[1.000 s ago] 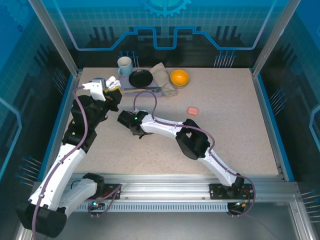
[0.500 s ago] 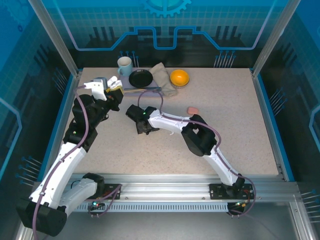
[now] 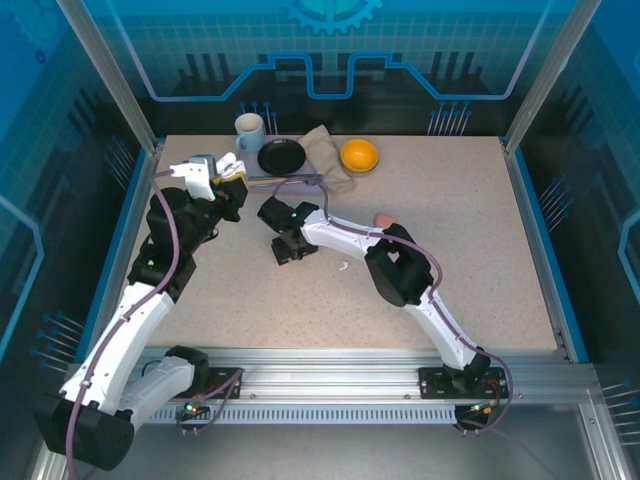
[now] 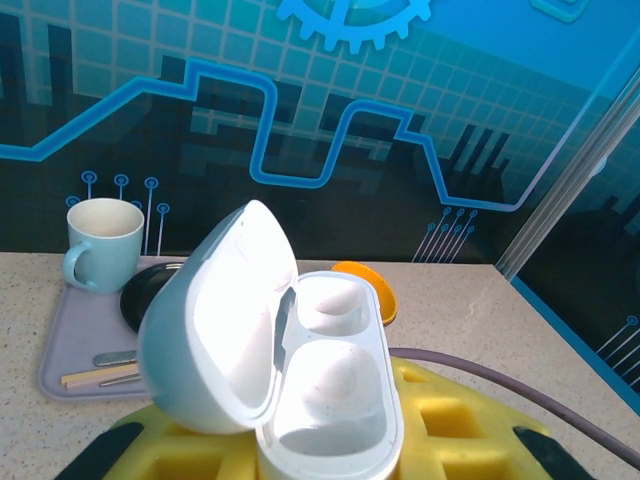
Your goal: Insert wireless bluetooth earbuds into charging case
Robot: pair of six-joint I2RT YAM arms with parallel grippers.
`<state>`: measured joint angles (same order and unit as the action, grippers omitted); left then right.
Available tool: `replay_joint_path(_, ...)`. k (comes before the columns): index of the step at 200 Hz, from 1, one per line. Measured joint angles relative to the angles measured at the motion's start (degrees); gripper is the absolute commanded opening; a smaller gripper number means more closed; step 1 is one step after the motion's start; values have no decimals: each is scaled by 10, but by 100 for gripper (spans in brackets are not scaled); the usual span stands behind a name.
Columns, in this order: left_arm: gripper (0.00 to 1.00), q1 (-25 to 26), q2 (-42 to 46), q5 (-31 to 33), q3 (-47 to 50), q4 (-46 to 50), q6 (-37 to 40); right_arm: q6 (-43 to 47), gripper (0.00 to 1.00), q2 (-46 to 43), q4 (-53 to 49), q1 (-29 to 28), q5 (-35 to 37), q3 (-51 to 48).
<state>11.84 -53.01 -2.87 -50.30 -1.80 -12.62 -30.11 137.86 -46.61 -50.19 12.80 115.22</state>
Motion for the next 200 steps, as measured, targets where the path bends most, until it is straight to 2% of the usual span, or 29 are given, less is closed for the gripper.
replay_joint_path(82, 0, 0, 0, 0, 0, 0, 0, 35, 55, 30, -35, -1, -1, 57)
replay_joint_path(120, 0, 0, 0, 0, 0, 0, 0, 45, 47, 45, -37, -2, -4, 84)
replay_joint_path(200, 0, 0, 0, 0, 0, 0, -6, 47, 48, 41, -19, -4, 2, 71)
